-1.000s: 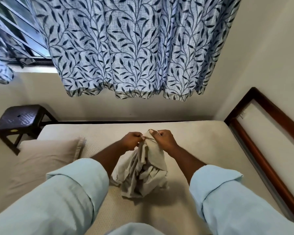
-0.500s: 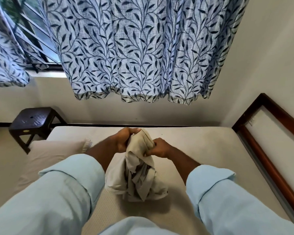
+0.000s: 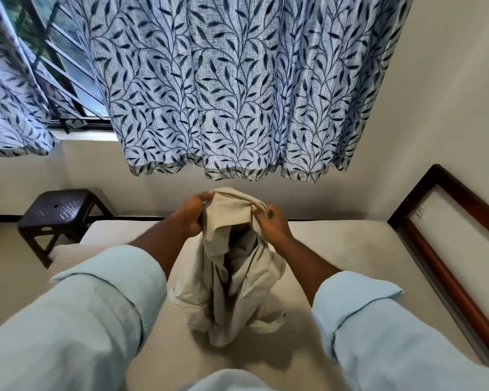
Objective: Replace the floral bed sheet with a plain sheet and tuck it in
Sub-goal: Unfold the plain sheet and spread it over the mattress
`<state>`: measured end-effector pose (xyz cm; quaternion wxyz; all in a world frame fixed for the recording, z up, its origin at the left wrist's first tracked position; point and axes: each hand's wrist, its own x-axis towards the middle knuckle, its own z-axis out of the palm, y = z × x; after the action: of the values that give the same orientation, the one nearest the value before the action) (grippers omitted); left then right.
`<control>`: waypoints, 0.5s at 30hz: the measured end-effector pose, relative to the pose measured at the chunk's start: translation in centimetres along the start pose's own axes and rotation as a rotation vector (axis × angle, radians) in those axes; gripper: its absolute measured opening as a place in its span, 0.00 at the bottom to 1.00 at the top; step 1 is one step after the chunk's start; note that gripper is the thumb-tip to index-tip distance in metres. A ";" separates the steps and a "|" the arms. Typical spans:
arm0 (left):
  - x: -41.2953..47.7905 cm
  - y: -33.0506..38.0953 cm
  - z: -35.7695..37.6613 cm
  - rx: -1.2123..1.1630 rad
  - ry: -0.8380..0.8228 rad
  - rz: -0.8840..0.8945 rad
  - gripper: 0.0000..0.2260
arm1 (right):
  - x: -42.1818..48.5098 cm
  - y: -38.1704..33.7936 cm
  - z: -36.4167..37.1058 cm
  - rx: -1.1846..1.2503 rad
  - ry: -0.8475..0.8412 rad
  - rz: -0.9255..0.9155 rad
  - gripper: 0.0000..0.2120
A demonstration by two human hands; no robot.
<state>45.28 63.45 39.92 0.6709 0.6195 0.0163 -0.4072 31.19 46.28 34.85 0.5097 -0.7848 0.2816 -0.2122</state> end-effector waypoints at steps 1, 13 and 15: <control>0.0 0.3 0.1 0.018 0.026 0.015 0.20 | 0.7 -1.0 -0.1 -0.034 0.011 -0.070 0.12; -2.4 6.2 3.5 0.479 0.062 0.691 0.08 | 4.8 -12.6 -2.0 -0.148 0.008 -0.290 0.14; -2.7 6.5 4.2 0.672 -0.034 0.738 0.16 | 5.2 -13.1 -2.5 -0.104 0.024 -0.256 0.15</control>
<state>45.09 60.72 47.62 0.5336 0.7592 -0.3472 -0.1352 36.52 45.36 48.12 0.4336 -0.8371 0.1960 -0.2699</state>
